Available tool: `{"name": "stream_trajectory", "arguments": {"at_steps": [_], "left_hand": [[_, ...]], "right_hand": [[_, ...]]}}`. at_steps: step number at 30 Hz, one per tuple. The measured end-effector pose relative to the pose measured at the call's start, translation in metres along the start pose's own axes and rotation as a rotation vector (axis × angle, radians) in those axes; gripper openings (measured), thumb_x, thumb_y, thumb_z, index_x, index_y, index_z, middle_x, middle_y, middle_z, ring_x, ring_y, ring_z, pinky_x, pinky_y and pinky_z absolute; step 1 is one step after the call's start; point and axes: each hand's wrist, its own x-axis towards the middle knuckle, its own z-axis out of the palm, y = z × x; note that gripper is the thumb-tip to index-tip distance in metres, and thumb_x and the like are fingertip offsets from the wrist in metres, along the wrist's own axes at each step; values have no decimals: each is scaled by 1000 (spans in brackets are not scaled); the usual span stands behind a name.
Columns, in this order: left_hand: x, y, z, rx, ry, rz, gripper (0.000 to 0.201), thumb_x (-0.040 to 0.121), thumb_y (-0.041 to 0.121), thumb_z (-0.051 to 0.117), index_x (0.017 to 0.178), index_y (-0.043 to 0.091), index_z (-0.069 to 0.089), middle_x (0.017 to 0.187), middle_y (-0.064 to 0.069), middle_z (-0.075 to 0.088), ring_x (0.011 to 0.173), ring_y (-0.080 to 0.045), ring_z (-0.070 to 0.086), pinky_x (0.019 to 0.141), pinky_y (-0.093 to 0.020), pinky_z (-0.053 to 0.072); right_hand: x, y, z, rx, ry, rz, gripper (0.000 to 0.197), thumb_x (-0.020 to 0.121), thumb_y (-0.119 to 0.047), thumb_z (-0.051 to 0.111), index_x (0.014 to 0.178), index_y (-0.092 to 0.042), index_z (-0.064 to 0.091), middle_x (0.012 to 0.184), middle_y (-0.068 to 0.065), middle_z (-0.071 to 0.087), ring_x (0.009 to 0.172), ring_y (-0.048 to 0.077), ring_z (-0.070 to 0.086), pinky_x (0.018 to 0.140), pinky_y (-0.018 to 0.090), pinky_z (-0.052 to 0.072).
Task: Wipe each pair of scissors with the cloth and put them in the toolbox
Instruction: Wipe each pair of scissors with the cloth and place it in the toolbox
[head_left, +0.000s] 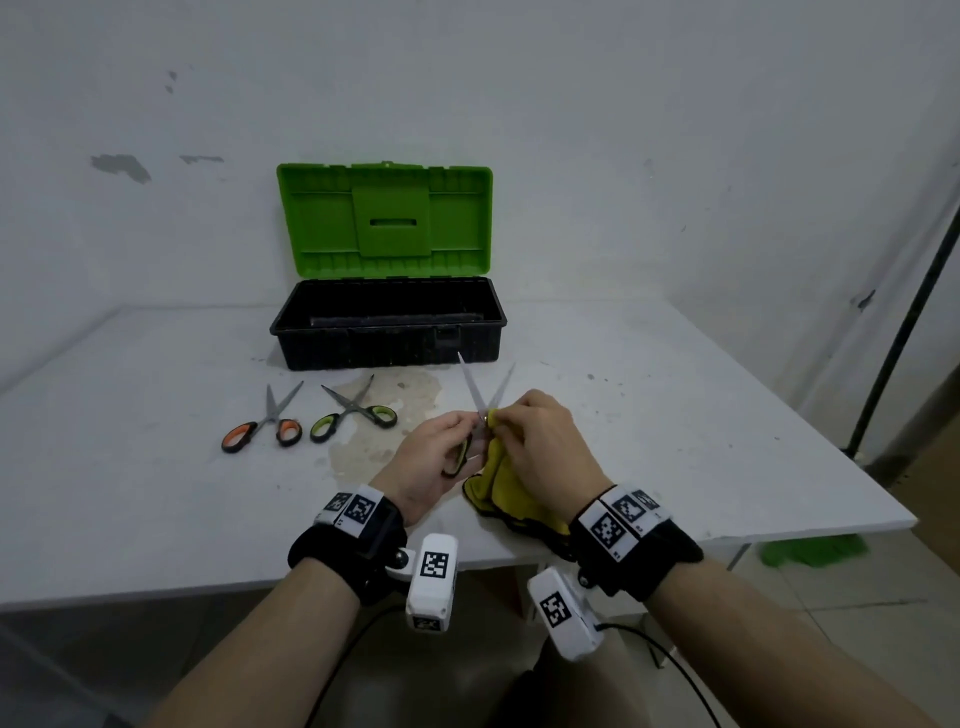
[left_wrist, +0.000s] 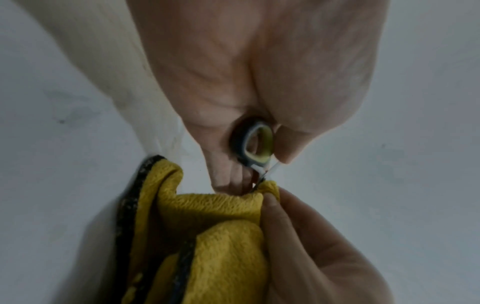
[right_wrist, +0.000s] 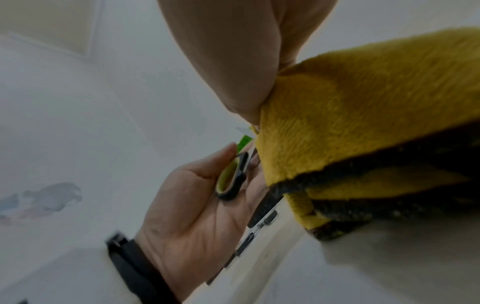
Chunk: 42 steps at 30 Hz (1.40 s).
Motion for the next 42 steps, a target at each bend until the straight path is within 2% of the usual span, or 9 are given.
{"name": "stream_trajectory", "arguments": {"at_steps": [4, 9, 18, 21, 24, 27, 31, 38, 42], "left_hand": [[2, 1, -7, -164, 14, -22, 34, 104, 23, 42, 110, -1, 66, 106, -17, 71, 96, -24, 68, 87, -36, 56], [5, 5, -11, -193, -97, -18, 25, 102, 12, 43, 105, -2, 64, 85, -14, 70, 69, -18, 68, 62, -26, 57], [10, 2, -15, -144, -102, -33, 25, 91, 9, 58, 113, 5, 69, 93, -10, 72, 80, -18, 68, 72, -29, 57], [12, 2, -15, -135, -57, 13, 28, 81, 13, 66, 108, 11, 69, 92, -5, 71, 85, -17, 59, 75, -28, 46], [14, 2, -14, 32, 13, 58, 16, 86, 17, 68, 102, 19, 69, 90, 4, 71, 87, -12, 58, 77, -33, 37], [14, 3, -14, 108, 48, 123, 8, 92, 12, 64, 96, 16, 69, 81, 8, 71, 79, -9, 59, 74, -27, 42], [14, 7, -17, 133, 45, 158, 4, 95, 10, 61, 94, 13, 63, 82, -3, 72, 73, -13, 64, 68, -22, 51], [12, 15, -22, 293, 90, 191, 8, 100, 18, 55, 95, 12, 53, 74, -3, 62, 53, -15, 50, 46, -22, 40], [14, 17, -29, 372, 147, 190, 13, 98, 14, 57, 86, 10, 54, 72, -5, 63, 52, -13, 46, 49, -25, 39]], "right_hand": [[-1, 0, -4, 66, 43, 1, 20, 95, -19, 58, 108, -15, 73, 100, 3, 60, 93, 15, 53, 81, 18, 37], [2, 0, -11, 144, 74, -24, 18, 90, -25, 66, 105, -20, 75, 96, -3, 63, 88, 11, 56, 79, 17, 39], [8, 3, -7, 195, 22, 3, 20, 89, -28, 66, 107, -23, 74, 97, -4, 64, 88, 9, 58, 79, 18, 44], [9, 3, -5, 231, 34, 4, 18, 88, -28, 68, 105, -24, 75, 94, -4, 65, 86, 9, 59, 78, 20, 46], [10, 3, -2, 247, 54, 14, 18, 87, -28, 69, 104, -23, 75, 94, -4, 65, 87, 8, 60, 79, 21, 48], [11, 7, 0, 276, 78, 42, 18, 87, -29, 70, 102, -23, 74, 97, -7, 67, 90, 6, 61, 83, 21, 49], [15, 20, 0, 274, 102, 129, 24, 89, -30, 67, 111, -20, 70, 109, -6, 67, 101, 8, 59, 91, 20, 45], [18, 34, -14, 331, 70, 172, 8, 100, -28, 46, 102, -27, 53, 78, 0, 61, 67, 14, 54, 60, 27, 41], [19, 36, -26, 312, 7, 206, 17, 102, -32, 39, 107, -26, 54, 82, 3, 62, 76, 18, 55, 66, 32, 42]]}}
